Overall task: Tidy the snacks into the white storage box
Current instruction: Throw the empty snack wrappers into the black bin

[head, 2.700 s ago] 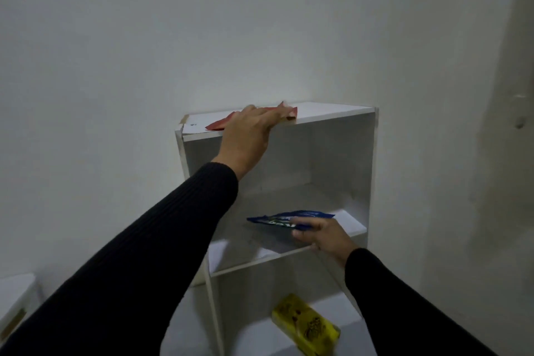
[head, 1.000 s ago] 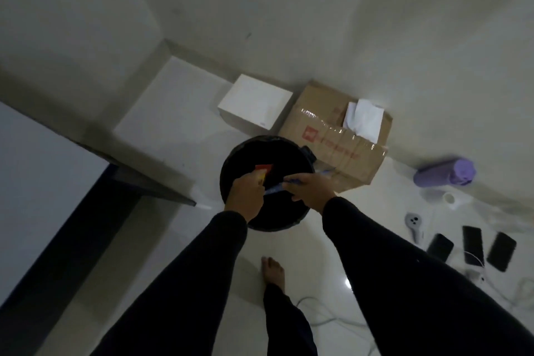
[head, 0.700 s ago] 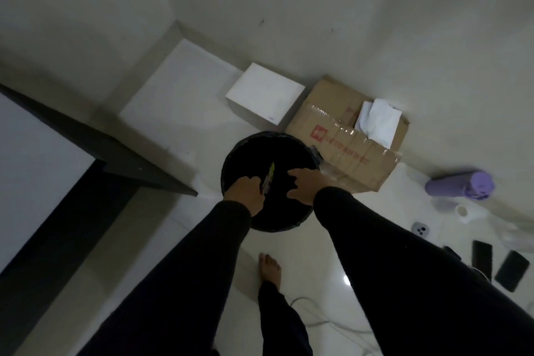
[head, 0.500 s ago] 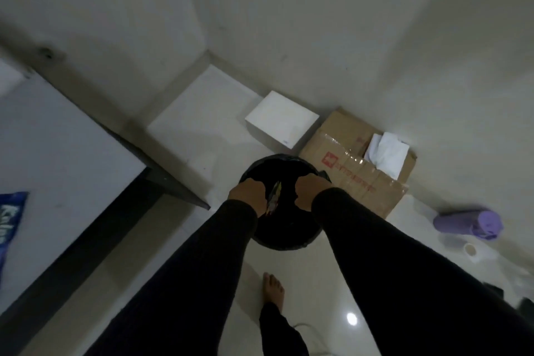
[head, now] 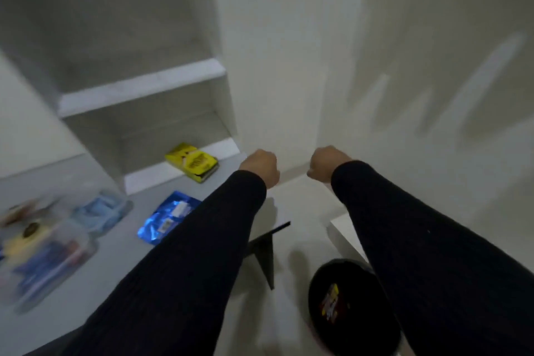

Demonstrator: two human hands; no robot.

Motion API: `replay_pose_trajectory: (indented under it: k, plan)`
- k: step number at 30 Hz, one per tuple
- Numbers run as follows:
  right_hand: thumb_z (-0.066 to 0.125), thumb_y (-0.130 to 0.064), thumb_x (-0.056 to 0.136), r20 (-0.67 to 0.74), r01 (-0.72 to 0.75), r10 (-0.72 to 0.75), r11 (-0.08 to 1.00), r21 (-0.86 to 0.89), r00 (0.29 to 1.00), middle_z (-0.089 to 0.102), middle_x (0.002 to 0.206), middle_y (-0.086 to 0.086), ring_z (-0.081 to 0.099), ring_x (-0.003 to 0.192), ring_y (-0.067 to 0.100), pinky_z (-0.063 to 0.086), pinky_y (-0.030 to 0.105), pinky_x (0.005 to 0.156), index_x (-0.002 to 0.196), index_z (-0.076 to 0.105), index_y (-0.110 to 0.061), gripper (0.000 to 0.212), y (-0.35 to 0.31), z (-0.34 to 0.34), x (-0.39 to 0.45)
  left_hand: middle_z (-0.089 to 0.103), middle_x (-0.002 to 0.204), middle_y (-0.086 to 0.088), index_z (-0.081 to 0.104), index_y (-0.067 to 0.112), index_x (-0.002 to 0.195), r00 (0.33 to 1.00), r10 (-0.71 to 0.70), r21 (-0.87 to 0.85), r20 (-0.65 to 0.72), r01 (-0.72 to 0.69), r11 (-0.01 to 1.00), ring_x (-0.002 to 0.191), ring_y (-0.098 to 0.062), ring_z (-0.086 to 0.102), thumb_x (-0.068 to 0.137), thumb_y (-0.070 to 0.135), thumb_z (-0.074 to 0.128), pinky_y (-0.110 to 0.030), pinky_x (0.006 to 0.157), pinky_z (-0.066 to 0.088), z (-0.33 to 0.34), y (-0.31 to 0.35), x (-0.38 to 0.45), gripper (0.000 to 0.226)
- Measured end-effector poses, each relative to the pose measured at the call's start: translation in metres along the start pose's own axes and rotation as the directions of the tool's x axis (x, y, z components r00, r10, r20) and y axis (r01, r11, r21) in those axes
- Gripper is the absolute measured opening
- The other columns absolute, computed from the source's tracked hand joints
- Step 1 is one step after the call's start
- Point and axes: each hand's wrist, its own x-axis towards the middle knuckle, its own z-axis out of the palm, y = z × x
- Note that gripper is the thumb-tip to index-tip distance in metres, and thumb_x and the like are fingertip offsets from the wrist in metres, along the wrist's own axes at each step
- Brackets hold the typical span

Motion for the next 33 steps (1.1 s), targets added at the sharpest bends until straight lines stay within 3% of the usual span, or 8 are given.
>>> replay_pose_trajectory:
  k: [4,11,15,18,21,25,28,33]
  plan:
    - [0.052,-0.031,0.093,-0.055,0.157,-0.151,0.98,0.126,0.987,0.053,0.136,0.009,0.05,0.124,0.026,0.04,0.03,0.1,0.132,0.053,-0.011,0.044,-0.075,-0.011,0.0,0.052,0.136,-0.015,0.053,0.005,0.13,0.988,-0.13,-0.12,-0.082,0.119,0.986,0.127,-0.031,0.045,0.096,0.031,0.043,-0.034,0.104,0.035,-0.029,-0.084,-0.04,0.043]
    - [0.068,-0.032,0.084,-0.118,0.33,-0.309,0.88,0.34,0.944,0.048,0.139,0.012,0.045,0.128,0.025,0.035,0.029,0.105,0.137,0.048,-0.023,0.057,-0.166,0.049,0.019,0.058,0.129,-0.013,0.053,0.015,0.131,0.902,-0.43,-0.568,-0.038,0.334,0.752,0.115,-0.027,0.058,0.095,0.031,0.053,-0.027,0.095,0.041,0.017,-0.2,-0.119,0.039]
    - [0.07,-0.037,0.079,-0.087,0.364,-0.356,0.871,0.331,0.931,0.045,0.14,0.01,0.04,0.13,0.025,0.034,0.036,0.11,0.138,0.045,-0.031,0.064,-0.194,0.091,0.06,0.066,0.12,-0.009,0.06,0.013,0.122,0.849,-0.527,-0.651,-0.045,0.375,0.66,0.109,-0.025,0.061,0.091,0.028,0.06,-0.023,0.082,0.038,0.062,-0.232,-0.13,0.035]
    - [0.07,-0.039,0.08,-0.112,0.385,-0.37,0.86,0.335,0.922,0.036,0.143,0.009,0.036,0.132,0.026,0.034,0.04,0.109,0.136,0.047,-0.033,0.06,-0.211,0.114,0.1,0.071,0.103,-0.003,0.071,0.014,0.106,0.805,-0.588,-0.688,-0.075,0.386,0.615,0.095,-0.018,0.063,0.075,0.048,0.057,-0.016,0.073,0.034,0.094,-0.247,-0.119,0.048]
    - [0.071,-0.04,0.079,-0.149,0.415,-0.388,0.863,0.286,0.909,0.026,0.15,0.008,0.028,0.138,0.026,0.03,0.04,0.11,0.137,0.046,-0.033,0.064,-0.224,0.133,0.144,0.06,0.13,-0.005,0.06,0.033,0.122,0.761,-0.648,-0.627,-0.025,0.493,0.603,0.12,-0.027,0.048,0.069,0.082,0.041,-0.034,0.103,0.038,0.14,-0.27,-0.094,0.075]
    - [0.073,-0.043,0.074,-0.207,0.423,-0.381,0.878,0.223,0.901,0.026,0.151,0.013,0.023,0.14,0.03,0.027,0.042,0.11,0.137,0.046,-0.028,0.07,-0.234,0.146,0.193,0.025,0.154,-0.011,0.039,0.041,0.14,0.689,-0.721,-0.536,0.069,0.635,0.556,0.141,-0.03,0.023,0.085,0.051,0.059,-0.041,0.114,0.021,0.155,-0.277,-0.066,0.06]
    - [0.073,-0.049,0.073,-0.162,0.39,-0.361,0.895,0.215,0.918,0.021,0.153,0.016,0.018,0.142,0.033,0.025,0.046,0.112,0.14,0.043,-0.032,0.075,-0.237,0.153,0.218,0.038,0.147,-0.004,0.042,0.042,0.137,0.711,-0.703,-0.494,-0.018,0.604,0.625,0.134,-0.026,0.033,0.086,0.041,0.063,-0.039,0.107,0.027,0.162,-0.28,-0.05,0.056]
    - [0.072,-0.047,0.073,-0.111,0.361,-0.343,0.891,0.275,0.933,0.026,0.148,0.012,0.027,0.134,0.032,0.031,0.045,0.107,0.14,0.04,-0.037,0.075,-0.242,0.164,0.234,0.052,0.121,-0.007,0.057,0.032,0.129,0.723,-0.69,-0.585,-0.023,0.55,0.596,0.114,-0.027,0.046,0.082,0.027,0.071,-0.033,0.097,0.038,0.164,-0.286,-0.037,0.049]
